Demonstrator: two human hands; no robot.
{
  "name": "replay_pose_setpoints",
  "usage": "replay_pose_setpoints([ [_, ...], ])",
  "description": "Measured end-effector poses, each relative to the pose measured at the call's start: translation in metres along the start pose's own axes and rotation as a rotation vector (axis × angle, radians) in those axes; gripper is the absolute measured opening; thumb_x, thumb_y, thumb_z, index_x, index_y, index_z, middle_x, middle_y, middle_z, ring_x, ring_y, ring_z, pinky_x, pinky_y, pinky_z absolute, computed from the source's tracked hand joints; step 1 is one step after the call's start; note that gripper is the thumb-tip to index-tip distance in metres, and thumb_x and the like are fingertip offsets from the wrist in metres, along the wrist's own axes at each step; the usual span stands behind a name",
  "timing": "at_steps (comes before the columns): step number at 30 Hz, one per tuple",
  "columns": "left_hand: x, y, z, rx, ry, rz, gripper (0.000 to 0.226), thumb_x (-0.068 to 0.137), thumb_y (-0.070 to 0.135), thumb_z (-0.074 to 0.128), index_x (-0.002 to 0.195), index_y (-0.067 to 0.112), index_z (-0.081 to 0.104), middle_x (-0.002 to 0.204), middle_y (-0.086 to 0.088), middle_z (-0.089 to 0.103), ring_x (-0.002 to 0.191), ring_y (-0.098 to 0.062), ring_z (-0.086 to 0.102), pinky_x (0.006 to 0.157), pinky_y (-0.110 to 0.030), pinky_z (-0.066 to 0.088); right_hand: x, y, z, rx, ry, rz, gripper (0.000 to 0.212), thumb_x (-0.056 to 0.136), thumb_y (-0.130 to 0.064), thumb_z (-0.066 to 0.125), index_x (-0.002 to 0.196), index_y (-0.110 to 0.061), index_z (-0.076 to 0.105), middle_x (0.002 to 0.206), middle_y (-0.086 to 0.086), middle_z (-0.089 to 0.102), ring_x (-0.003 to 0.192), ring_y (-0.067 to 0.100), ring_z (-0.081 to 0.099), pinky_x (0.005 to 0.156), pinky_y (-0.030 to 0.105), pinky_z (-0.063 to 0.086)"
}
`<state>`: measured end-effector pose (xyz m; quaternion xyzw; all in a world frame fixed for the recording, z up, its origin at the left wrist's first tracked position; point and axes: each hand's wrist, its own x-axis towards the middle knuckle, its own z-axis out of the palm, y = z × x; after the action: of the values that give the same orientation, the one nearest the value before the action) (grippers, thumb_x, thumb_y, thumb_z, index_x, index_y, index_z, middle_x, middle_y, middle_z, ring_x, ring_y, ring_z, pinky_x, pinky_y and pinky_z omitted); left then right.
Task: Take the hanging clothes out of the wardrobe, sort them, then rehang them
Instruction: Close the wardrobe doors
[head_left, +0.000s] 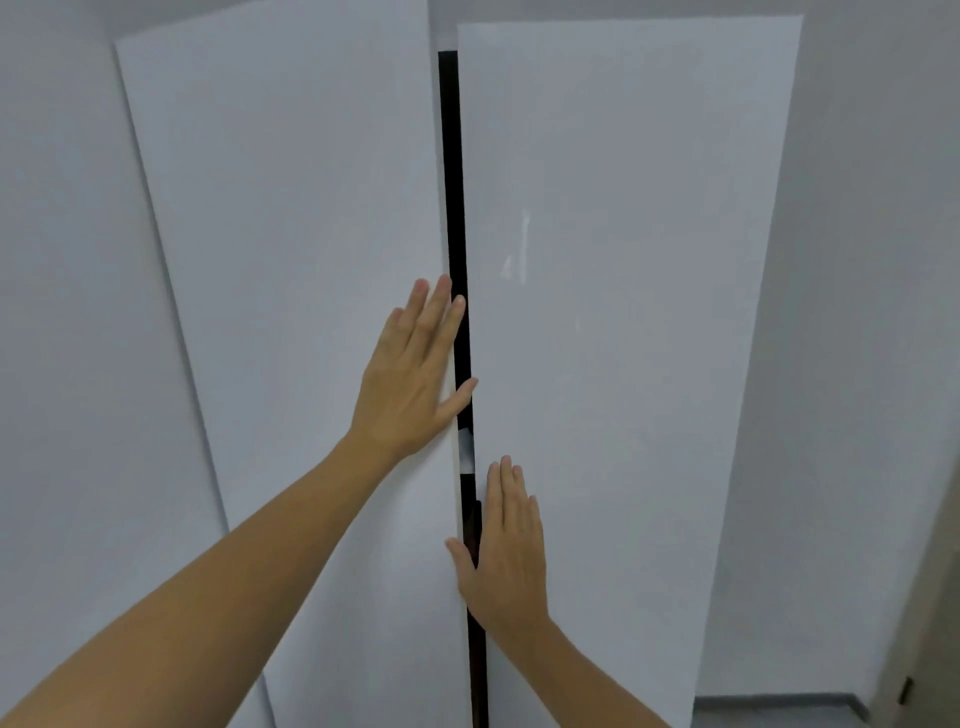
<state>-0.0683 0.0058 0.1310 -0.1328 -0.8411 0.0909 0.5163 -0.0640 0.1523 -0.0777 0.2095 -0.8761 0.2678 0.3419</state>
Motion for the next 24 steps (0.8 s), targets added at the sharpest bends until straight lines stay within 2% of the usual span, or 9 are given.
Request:
replay_pose_setpoints([
  [3,0.007,-0.004,0.023,-0.013,0.025,0.008,0.088,0.102,0.05,0.056,0.167,0.011,0.01,0.175,-0.01,0.001,0.162,-0.029,-0.002,0.131,-0.049,0.011,0.012,0.009,0.013,-0.055,0.003,0.032,0.103,0.099,-0.05,0.06,0.166,-0.012,-0.008,0.176,0.003,-0.008,0.162,0.021,-0.005,0.129,0.046,0.017],
  [6,0.015,-0.009,0.044,-0.021,0.051,0.015,0.084,0.103,0.05,0.052,0.167,0.013,0.013,0.175,-0.01,0.004,0.162,-0.03,0.001,0.131,-0.05,0.011,0.021,0.013,0.03,-0.034,-0.015,0.06,0.098,0.102,-0.042,0.058,0.166,-0.015,-0.012,0.176,0.001,-0.008,0.162,0.019,-0.005,0.129,0.048,0.022],
  [10,0.024,-0.012,0.07,-0.016,0.058,0.02,0.08,0.105,0.052,0.046,0.168,0.016,0.012,0.175,-0.009,0.002,0.162,-0.03,0.0,0.13,-0.051,0.009,0.019,0.019,0.051,0.007,-0.032,0.094,0.098,0.105,-0.034,0.057,0.164,-0.021,-0.02,0.174,-0.005,-0.017,0.161,0.016,-0.012,0.13,0.047,0.017],
  [14,0.032,-0.017,0.088,0.007,0.063,0.023,0.077,0.107,0.053,0.039,0.168,0.015,0.011,0.175,-0.009,0.002,0.162,-0.031,0.0,0.13,-0.051,0.009,0.024,0.022,0.065,-0.026,0.005,0.113,0.103,0.098,-0.026,0.07,0.167,-0.016,-0.007,0.176,-0.001,-0.008,0.162,0.02,-0.004,0.129,0.049,0.019],
  [19,0.037,-0.021,0.105,0.023,0.072,0.021,0.077,0.109,0.056,0.034,0.167,0.012,0.009,0.175,-0.009,0.003,0.162,-0.03,0.001,0.13,-0.05,0.009,0.028,0.026,0.08,-0.1,0.023,0.126,0.104,0.098,-0.027,0.07,0.167,-0.015,-0.007,0.176,0.003,-0.006,0.162,0.023,-0.001,0.128,0.052,0.022],
  [24,0.04,-0.025,0.118,0.016,0.061,0.018,0.077,0.109,0.058,0.028,0.167,0.011,0.008,0.175,-0.008,0.003,0.162,-0.029,0.0,0.13,-0.05,0.009,0.031,0.032,0.093,-0.14,0.055,0.128,0.104,0.096,-0.022,0.072,0.167,-0.013,-0.004,0.176,0.005,-0.001,0.162,0.026,0.003,0.126,0.051,0.017],
])
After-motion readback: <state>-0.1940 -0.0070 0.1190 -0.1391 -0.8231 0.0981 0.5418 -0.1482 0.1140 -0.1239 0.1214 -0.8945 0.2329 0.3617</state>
